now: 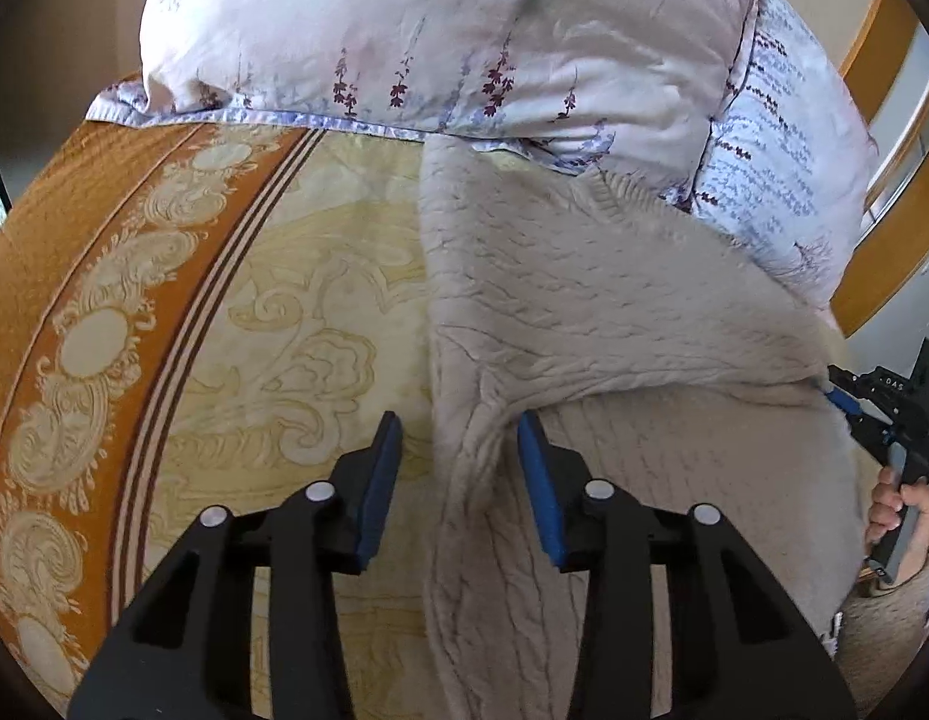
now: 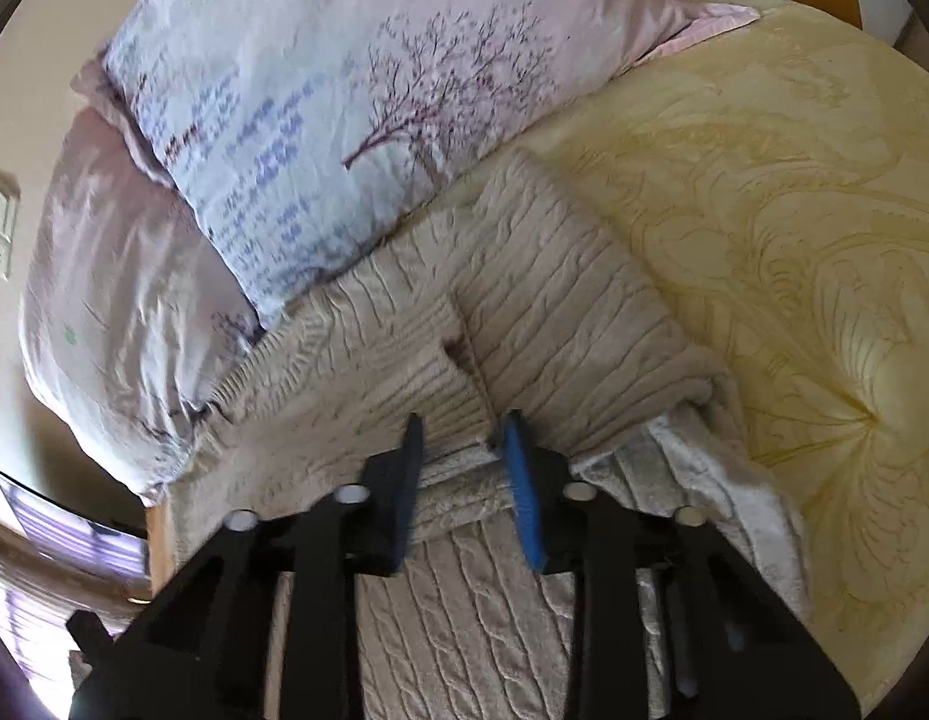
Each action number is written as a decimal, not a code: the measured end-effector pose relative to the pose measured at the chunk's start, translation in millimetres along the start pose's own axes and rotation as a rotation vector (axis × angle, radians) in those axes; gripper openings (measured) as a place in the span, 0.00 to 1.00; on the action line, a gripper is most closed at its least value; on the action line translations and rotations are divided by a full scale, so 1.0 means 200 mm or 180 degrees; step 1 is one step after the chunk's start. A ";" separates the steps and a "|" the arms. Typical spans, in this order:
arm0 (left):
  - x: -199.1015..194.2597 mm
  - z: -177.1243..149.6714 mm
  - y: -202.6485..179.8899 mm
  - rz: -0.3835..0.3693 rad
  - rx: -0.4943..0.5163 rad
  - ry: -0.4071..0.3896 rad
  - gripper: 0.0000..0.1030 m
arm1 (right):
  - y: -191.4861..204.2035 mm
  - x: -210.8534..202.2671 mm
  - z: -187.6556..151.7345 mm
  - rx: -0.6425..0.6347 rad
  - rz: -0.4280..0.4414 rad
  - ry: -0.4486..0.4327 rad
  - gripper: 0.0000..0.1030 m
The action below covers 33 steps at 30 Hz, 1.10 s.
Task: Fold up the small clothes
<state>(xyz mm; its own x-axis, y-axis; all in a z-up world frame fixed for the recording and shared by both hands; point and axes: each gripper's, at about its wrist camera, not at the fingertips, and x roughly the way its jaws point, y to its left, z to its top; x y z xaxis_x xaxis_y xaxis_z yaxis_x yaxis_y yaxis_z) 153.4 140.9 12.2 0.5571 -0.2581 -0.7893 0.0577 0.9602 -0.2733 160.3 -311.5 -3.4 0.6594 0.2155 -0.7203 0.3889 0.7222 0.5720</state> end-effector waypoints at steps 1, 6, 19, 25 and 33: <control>0.00 0.00 0.00 0.0016 0.0011 0.0004 0.36 | 0.01 0.01 0.00 -0.0033 -0.0015 0.0003 0.12; 0.02 0.02 0.00 0.0060 0.0075 0.0006 0.35 | 0.14 -0.17 0.02 -0.0378 0.0355 -0.0510 0.09; -0.01 0.01 0.05 -0.0187 -0.0079 0.0033 0.36 | 0.01 -0.10 -0.04 -0.0334 -0.0365 -0.0281 0.16; -0.17 -0.13 0.10 -0.0581 -0.0229 -0.0061 0.47 | -0.09 -0.34 -0.13 -0.0433 0.0018 -0.0335 0.58; -0.29 -0.32 0.11 -0.0818 -0.0355 -0.0042 0.47 | -0.42 -0.52 -0.27 -0.0274 0.0145 -0.0209 0.57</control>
<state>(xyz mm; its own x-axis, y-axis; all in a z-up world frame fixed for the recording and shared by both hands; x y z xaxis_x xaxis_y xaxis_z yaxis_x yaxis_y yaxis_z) 69.9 170.4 16.6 0.5468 -0.4894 -0.6793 0.1073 0.8456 -0.5229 23.8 -358.7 2.1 0.7170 0.2078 -0.6654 0.3027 0.7670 0.5657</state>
